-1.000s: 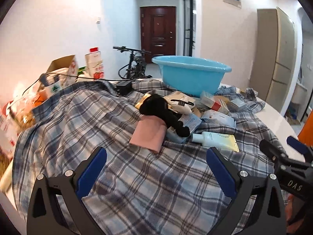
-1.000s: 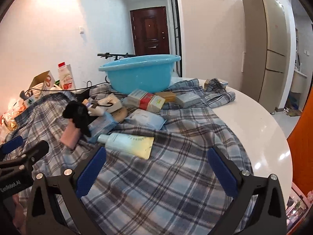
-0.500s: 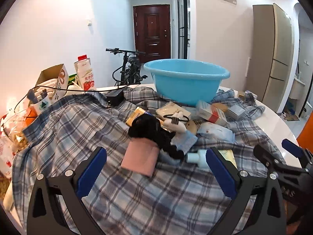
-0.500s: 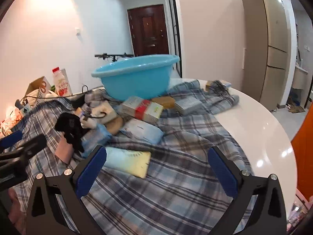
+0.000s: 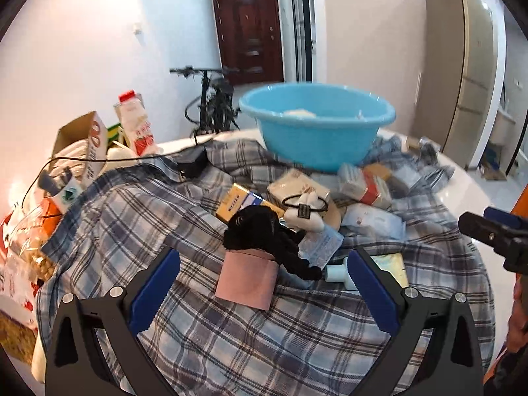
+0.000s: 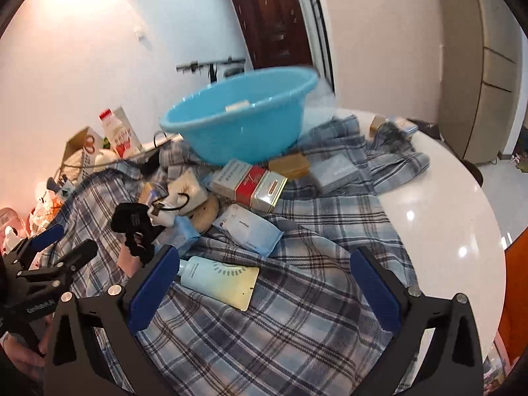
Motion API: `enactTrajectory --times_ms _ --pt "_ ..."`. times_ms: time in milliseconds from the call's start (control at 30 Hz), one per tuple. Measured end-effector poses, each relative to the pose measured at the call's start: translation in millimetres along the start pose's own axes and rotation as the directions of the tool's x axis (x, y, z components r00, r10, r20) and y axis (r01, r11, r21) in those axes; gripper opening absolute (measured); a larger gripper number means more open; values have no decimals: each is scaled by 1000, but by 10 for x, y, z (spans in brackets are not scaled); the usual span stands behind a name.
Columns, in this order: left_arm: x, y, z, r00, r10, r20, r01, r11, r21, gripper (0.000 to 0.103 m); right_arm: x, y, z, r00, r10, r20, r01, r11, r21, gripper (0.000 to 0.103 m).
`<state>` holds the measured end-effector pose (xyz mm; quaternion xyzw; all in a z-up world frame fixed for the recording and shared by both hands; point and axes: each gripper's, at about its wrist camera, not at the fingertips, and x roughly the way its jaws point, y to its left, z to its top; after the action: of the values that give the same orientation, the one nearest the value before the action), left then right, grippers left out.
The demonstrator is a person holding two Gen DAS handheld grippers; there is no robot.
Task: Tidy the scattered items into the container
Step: 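Close the left tool on the black fluffy item while the right tool approaches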
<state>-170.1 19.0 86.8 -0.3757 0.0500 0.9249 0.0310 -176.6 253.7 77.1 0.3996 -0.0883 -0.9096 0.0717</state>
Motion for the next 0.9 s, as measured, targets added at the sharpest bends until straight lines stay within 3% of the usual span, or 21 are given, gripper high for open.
enactTrajectory --times_ms 133,233,433,533,667,767,900 --pt "234 48 220 997 -71 -28 70 997 -30 103 133 51 302 997 44 -60 -45 999 -21 103" --pt "390 63 447 998 -47 -34 47 999 -25 103 216 95 564 992 76 -96 -80 996 -38 103" --pt "665 177 775 999 -43 -18 43 999 10 103 465 182 841 997 22 -68 -26 998 -57 103" --pt "832 307 832 999 -23 -41 22 999 -36 103 746 248 930 988 54 -145 -61 997 -46 103" --pt "970 446 773 998 -55 -40 52 996 -77 103 926 376 967 994 58 -96 -63 997 -52 103" --pt "995 423 637 997 -72 -19 72 997 -17 103 1020 394 887 996 63 -62 -65 997 -35 103" --pt "955 346 602 1000 -9 13 8 998 59 103 1084 364 766 997 49 -60 -52 998 -40 103"
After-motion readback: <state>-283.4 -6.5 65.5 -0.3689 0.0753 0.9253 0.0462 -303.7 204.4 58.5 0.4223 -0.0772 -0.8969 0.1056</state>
